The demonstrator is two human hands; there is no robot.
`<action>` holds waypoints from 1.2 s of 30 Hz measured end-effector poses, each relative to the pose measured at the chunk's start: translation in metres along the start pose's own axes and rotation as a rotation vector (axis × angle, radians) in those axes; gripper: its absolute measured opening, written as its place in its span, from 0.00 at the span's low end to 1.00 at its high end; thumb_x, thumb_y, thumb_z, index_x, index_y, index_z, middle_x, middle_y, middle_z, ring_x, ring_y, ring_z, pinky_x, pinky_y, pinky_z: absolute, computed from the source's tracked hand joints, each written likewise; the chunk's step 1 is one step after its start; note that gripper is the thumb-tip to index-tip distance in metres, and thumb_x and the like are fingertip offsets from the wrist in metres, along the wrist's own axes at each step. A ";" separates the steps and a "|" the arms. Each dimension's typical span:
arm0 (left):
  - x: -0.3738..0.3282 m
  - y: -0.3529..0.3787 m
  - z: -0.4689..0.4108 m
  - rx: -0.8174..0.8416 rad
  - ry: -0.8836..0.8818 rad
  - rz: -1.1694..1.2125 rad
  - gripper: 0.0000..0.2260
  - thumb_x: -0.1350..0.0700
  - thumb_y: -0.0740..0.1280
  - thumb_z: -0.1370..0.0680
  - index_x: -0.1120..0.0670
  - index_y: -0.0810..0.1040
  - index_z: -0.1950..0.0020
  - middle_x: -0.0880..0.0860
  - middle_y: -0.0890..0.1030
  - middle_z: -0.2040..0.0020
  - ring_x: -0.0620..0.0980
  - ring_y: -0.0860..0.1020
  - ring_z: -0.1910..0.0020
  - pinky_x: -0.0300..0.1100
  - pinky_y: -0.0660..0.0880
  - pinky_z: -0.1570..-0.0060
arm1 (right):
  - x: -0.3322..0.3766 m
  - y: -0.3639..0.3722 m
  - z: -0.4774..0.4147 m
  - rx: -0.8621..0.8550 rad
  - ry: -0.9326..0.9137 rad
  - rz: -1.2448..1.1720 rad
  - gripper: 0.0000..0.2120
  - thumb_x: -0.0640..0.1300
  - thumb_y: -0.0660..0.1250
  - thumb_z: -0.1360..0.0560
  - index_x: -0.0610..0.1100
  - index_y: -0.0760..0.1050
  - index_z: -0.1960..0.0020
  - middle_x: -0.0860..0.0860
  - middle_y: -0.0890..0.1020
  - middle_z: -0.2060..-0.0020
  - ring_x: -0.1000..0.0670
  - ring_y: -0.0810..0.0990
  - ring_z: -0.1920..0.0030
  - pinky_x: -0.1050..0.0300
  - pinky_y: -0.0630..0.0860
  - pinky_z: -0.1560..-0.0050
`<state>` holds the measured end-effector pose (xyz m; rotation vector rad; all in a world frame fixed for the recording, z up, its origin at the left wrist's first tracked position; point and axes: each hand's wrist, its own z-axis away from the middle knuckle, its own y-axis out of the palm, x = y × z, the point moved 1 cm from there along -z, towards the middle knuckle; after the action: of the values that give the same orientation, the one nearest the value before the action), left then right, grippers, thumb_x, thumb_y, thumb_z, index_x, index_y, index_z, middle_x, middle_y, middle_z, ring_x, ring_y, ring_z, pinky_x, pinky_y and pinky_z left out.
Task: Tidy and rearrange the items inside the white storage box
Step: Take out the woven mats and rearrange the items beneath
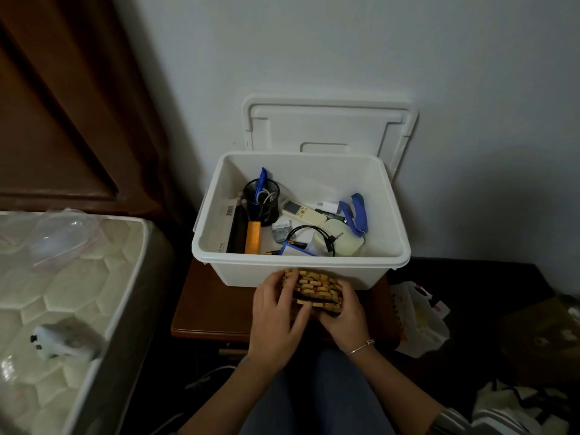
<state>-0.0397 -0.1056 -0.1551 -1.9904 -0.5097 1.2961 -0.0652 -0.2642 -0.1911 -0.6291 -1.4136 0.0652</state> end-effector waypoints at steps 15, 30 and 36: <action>0.015 -0.010 -0.012 0.118 0.140 -0.062 0.33 0.41 0.65 0.26 0.48 0.59 0.25 0.54 0.62 0.28 0.50 0.63 0.29 0.46 0.64 0.29 | -0.006 -0.001 -0.001 -0.006 0.012 -0.037 0.30 0.40 0.79 0.38 0.51 0.67 0.42 0.53 0.77 0.47 0.52 0.77 0.44 0.76 0.72 0.50; 0.024 -0.002 -0.021 0.212 -0.202 0.245 0.23 0.45 0.75 0.33 0.44 0.68 0.44 0.41 0.74 0.47 0.39 0.73 0.45 0.35 0.74 0.49 | 0.012 -0.005 0.008 -0.037 -0.029 -0.096 0.35 0.37 0.78 0.36 0.44 0.65 0.33 0.49 0.72 0.37 0.53 0.71 0.36 0.62 0.72 0.38; 0.021 0.003 -0.020 0.185 -0.220 0.300 0.24 0.52 0.76 0.31 0.45 0.68 0.41 0.45 0.75 0.44 0.41 0.74 0.43 0.40 0.76 0.45 | 0.030 -0.005 0.017 -0.010 0.042 -0.228 0.31 0.58 0.69 0.33 0.52 0.65 0.33 0.54 0.70 0.38 0.57 0.71 0.37 0.66 0.72 0.42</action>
<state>-0.0132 -0.1006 -0.1656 -1.8280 -0.1849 1.6937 -0.0771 -0.2501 -0.1616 -0.4715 -1.4364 -0.1346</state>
